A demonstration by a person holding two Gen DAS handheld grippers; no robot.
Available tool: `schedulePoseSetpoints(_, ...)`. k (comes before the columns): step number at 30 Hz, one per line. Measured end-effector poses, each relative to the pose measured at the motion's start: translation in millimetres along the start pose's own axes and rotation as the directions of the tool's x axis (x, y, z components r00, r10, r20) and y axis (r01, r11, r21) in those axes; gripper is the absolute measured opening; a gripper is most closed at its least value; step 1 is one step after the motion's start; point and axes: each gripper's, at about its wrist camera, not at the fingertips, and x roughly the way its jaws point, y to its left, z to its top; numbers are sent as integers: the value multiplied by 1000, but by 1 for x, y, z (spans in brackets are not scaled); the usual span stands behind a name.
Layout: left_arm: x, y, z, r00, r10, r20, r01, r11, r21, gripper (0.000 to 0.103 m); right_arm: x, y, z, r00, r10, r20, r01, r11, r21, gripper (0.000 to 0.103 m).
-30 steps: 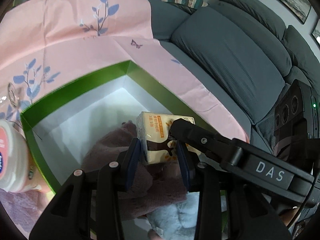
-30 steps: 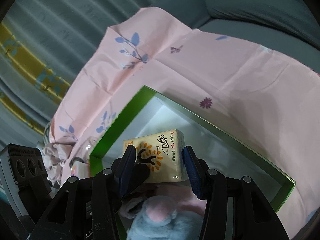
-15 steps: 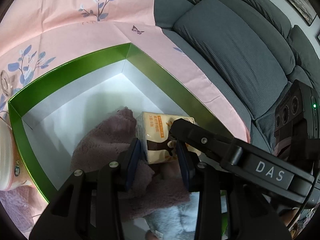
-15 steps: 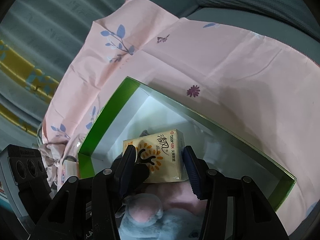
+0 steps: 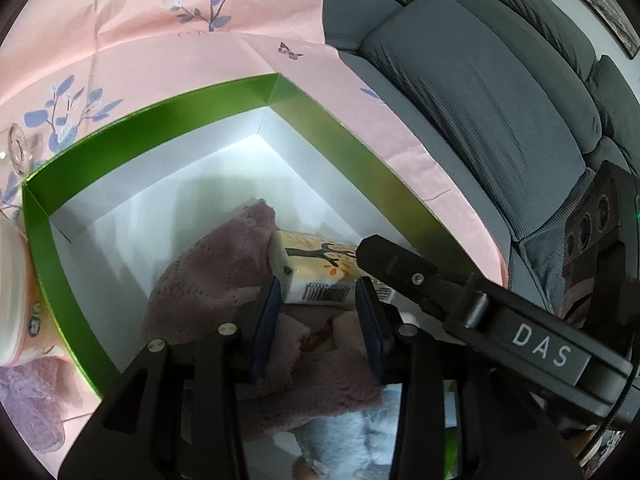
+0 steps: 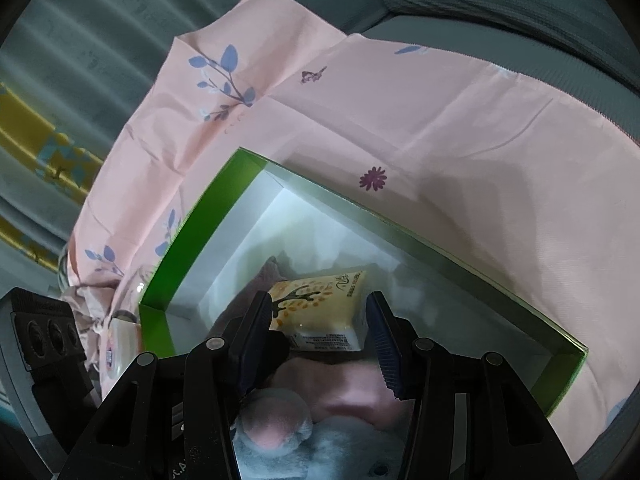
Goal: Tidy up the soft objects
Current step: 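Lower the tissue pack into the box and open the right gripper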
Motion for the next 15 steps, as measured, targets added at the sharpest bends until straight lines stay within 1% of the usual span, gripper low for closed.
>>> schedulePoseSetpoints(2,-7,-3,-2,1000,17,16,-17,1000,8,40,-6,0,-1,1000,18,21,-18,1000,-5,52)
schedulePoseSetpoints(4,-17,-7,-7,999,16,43,-17,1000,23,44,-13,1,-3,998,50,46,-50,999,-2,52)
schedulePoseSetpoints(6,-32,-12,-12,997,10,83,-14,999,50,56,-20,2,-6,994,81,71,-82,997,3,52)
schedulePoseSetpoints(7,-40,-13,-15,994,11,107,-17,998,64,60,-23,3,-8,993,85,83,-85,996,1,54)
schedulePoseSetpoints(8,-50,-13,-19,991,15,132,-25,997,74,66,-26,5,-9,993,73,98,-73,997,-5,60)
schedulePoseSetpoints(9,-59,-13,-22,988,16,153,-28,997,76,70,-28,7,-11,993,55,109,-54,998,-12,62)
schedulePoseSetpoints(10,-72,-10,-27,983,11,182,-24,997,74,71,-31,10,-13,992,31,124,-29,999,-20,65)
schedulePoseSetpoints(12,-91,-4,-34,974,-6,226,-8,998,61,76,-37,15,-14,989,2,151,3,1000,-28,65)
schedulePoseSetpoints(13,-103,1,-38,967,-13,253,1,999,48,79,-39,17,-15,987,-4,163,9,999,-32,67)
schedulePoseSetpoints(14,-115,7,-43,959,-19,283,10,999,33,86,-44,21,-16,983,1,182,7,999,-42,71)
schedulePoseSetpoints(15,-125,12,-47,951,-21,309,15,1000,20,89,-47,25,-17,980,11,196,-1,999,-53,74)
